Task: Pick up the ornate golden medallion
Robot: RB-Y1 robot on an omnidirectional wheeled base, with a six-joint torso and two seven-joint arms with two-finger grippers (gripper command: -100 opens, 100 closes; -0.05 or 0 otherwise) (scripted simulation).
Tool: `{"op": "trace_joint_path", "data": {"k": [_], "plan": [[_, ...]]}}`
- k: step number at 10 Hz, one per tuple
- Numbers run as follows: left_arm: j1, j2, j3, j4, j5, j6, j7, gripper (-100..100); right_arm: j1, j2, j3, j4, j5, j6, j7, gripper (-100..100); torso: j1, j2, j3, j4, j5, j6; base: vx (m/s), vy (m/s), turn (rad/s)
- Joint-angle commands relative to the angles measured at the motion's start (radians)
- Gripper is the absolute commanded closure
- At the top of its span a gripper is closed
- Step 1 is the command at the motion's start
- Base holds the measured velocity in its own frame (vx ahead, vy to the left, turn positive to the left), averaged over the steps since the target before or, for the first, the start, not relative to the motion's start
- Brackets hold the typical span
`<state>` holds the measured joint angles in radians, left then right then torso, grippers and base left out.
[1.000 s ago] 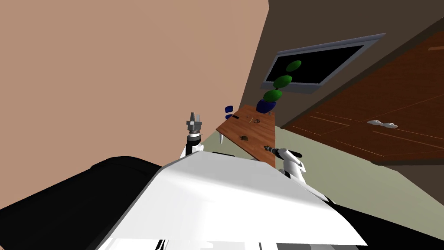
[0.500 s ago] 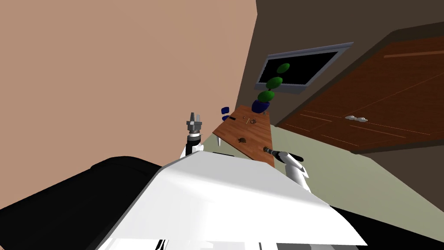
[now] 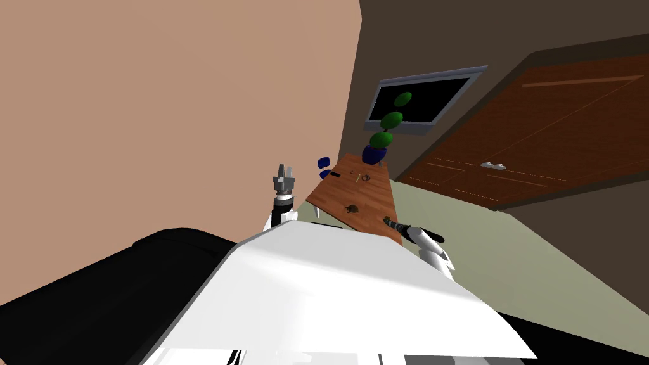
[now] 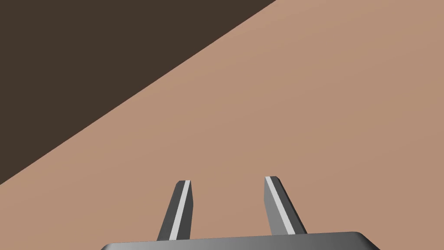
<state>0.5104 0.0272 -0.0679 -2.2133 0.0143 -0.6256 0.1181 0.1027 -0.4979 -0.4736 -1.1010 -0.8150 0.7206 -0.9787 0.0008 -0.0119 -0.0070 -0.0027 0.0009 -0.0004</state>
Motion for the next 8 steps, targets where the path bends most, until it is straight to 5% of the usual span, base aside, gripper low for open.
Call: {"op": "trace_joint_path", "data": {"k": [1, 2, 6, 7, 8], "plan": [[0.0, 0.0, 0.0, 0.0, 0.0, 0.0, 0.0, 0, 0.0, 0.0, 0.0, 0.0, 0.0, 0.0, 0.0, -100, 0.0, 0.0, 0.0, 0.0, 0.0, 0.0, 0.069, 0.026, -0.037], [0.0, 0.0, 0.0, 0.0, 0.0, 0.0, 0.0, 0, 0.003, 0.0, 0.002, -0.003, -0.003, 0.0, 0.001, 100, -0.001, 0.004, 0.002, 0.001, 0.0, -0.001, 0.012, 0.005, 0.008], [0.0, 0.0, 0.0, 0.0, 0.0, 0.0, 0.0, 0, 0.001, -0.001, 0.001, -0.004, -0.003, -0.003, 0.001, 100, -0.005, 0.008, 0.004, 0.001, -0.002, -0.001, 0.002, 0.001, -0.001], [0.0, 0.0, 0.0, 0.0, 0.0, 0.0, 0.0, 0, 0.001, -0.001, 0.001, -0.004, -0.003, -0.003, 0.001, 0, -0.005, 0.008, 0.004, 0.001, -0.002, -0.001, 0.0, 0.0, 0.0], [0.0, 0.0, 0.0, 0.0, 0.0, 0.0, 0.0, 0, -0.036, 0.001, -0.024, 0.031, 0.037, 0.003, -0.013, 100, -0.005, 0.008, 0.004, 0.001, -0.002, -0.001, -0.114, -0.032, 0.281]]}}
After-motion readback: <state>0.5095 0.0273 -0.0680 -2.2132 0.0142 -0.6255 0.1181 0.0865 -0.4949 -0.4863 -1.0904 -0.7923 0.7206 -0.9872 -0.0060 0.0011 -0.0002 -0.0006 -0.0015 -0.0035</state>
